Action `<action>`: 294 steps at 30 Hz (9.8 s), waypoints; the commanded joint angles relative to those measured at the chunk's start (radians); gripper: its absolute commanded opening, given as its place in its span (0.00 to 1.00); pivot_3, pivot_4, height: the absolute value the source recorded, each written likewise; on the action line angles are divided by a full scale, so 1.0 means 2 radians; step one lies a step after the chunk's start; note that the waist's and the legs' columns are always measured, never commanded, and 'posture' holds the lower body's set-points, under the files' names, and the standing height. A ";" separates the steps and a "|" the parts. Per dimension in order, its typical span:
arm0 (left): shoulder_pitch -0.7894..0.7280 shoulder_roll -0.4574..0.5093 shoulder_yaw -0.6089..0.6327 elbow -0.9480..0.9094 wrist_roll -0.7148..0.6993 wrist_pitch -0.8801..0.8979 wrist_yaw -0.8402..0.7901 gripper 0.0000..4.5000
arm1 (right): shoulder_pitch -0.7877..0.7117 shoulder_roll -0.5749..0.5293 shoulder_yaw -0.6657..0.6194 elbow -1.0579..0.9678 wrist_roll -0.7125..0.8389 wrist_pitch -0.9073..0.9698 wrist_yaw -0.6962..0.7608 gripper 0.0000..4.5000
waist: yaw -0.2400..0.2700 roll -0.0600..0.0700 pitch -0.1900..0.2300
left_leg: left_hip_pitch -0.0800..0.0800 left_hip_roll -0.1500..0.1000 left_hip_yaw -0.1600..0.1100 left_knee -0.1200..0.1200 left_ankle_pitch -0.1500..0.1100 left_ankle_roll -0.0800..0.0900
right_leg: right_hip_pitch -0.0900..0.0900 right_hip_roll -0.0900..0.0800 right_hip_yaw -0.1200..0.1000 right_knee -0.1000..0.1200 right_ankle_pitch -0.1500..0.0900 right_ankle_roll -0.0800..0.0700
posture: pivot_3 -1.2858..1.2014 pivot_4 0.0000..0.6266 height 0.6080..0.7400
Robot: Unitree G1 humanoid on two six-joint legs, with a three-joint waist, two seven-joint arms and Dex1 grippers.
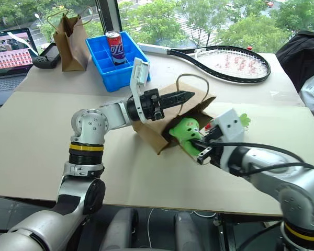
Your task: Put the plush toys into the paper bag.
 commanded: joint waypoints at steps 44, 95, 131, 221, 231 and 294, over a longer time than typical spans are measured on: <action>0.057 0.070 0.005 -0.065 -0.041 -0.004 0.053 0.00 | 0.000 0.053 -0.018 0.074 -0.084 -0.092 0.072 0.91 | -0.007 0.000 0.000 | 0.000 -0.001 -0.001 -0.002 0.003 -0.004 | -0.001 0.000 0.000 0.001 0.001 -0.001 | 0.52 0.24 0.38; 0.038 0.043 0.007 -0.079 -0.072 0.003 0.085 0.00 | -0.150 0.163 0.233 0.297 -0.345 -0.387 0.158 0.00 | -0.011 0.000 0.002 | 0.000 -0.002 -0.002 -0.003 0.004 -0.003 | -0.001 0.000 0.001 0.000 0.001 0.000 | 0.52 0.24 0.38; 0.056 0.056 0.001 -0.094 -0.090 0.003 0.088 0.00 | 0.041 0.028 0.074 0.175 -0.298 -0.292 0.212 0.87 | -0.012 0.000 0.002 | 0.000 -0.003 -0.002 -0.003 0.004 -0.004 | -0.001 0.000 0.001 0.001 0.001 0.000 | 0.52 0.24 0.38; -0.033 0.286 0.085 0.039 0.012 -0.089 -0.068 0.87 | -0.176 0.036 0.010 0.100 0.271 -0.175 -0.101 0.73 | -0.014 0.000 0.004 | -0.001 -0.003 -0.003 -0.010 0.008 -0.001 | -0.002 0.000 0.000 -0.001 0.002 -0.001 | 0.52 0.24 0.38; 0.083 0.378 0.063 0.049 0.088 -0.217 -0.196 1.00 | -0.148 -0.047 0.109 0.115 0.100 -0.163 -0.007 0.83 | -0.015 0.000 0.004 | 0.001 -0.003 -0.002 -0.011 0.008 -0.001 | -0.002 0.000 0.001 -0.001 0.001 -0.002 | 0.52 0.24 0.38; 0.006 0.296 -0.122 0.108 0.169 -0.364 -0.446 0.01 | 0.095 -0.125 -0.107 0.118 -0.194 -0.248 0.302 0.00 | -0.015 -0.001 0.005 | 0.001 -0.003 -0.003 -0.012 0.010 -0.002 | -0.001 0.000 0.000 -0.001 0.002 -0.002 | 0.52 0.24 0.38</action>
